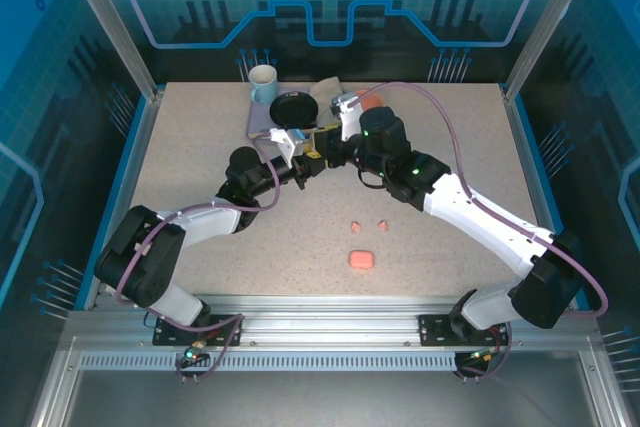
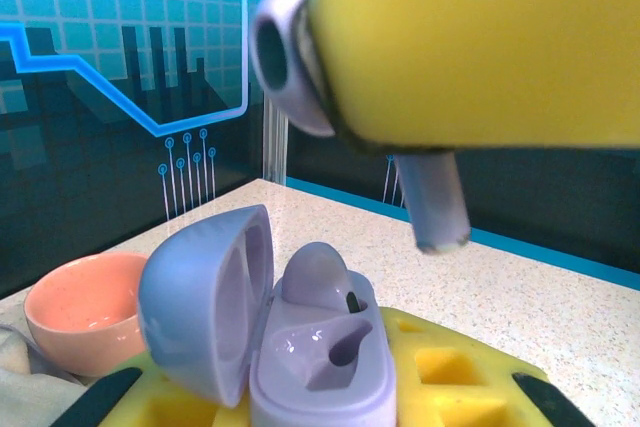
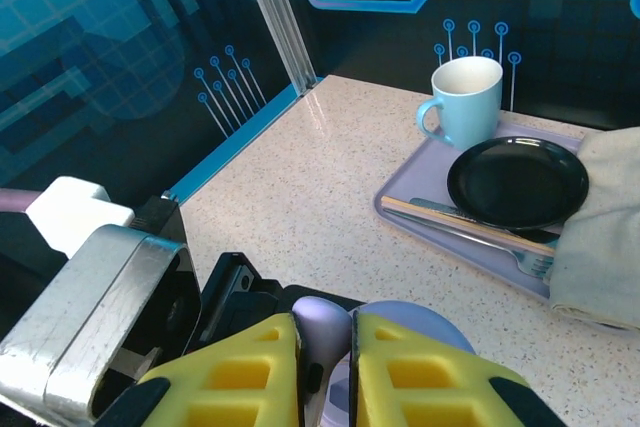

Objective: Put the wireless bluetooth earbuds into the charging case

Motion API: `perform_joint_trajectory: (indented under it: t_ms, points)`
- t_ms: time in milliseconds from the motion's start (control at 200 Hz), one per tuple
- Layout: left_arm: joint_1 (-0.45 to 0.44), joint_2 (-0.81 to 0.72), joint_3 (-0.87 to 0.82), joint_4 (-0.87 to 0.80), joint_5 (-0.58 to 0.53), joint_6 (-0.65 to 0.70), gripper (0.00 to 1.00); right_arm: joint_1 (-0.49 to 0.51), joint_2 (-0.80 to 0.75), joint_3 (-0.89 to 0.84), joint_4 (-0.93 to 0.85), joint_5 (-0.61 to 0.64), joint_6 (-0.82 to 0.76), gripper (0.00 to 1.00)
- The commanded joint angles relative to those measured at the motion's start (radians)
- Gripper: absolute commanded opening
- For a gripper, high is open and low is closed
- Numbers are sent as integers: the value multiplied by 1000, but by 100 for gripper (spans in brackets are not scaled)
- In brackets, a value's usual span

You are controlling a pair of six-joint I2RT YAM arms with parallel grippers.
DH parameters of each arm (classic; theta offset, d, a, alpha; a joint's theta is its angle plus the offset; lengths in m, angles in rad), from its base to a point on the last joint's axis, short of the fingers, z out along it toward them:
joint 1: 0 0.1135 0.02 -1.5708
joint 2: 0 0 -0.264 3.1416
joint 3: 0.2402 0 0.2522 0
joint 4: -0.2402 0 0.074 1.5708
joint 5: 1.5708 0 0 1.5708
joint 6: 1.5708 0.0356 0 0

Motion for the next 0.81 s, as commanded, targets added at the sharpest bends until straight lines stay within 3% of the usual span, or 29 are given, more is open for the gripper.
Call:
perform_joint_trajectory:
  t_ms: [0,800]
  points:
    - [-7,-38,35,13,18,22,0,-13,-27,-19,26,-10,6,17]
    - [-22,-52,39,4,28,22,0,-45,6,-34,45,-10,39,15]
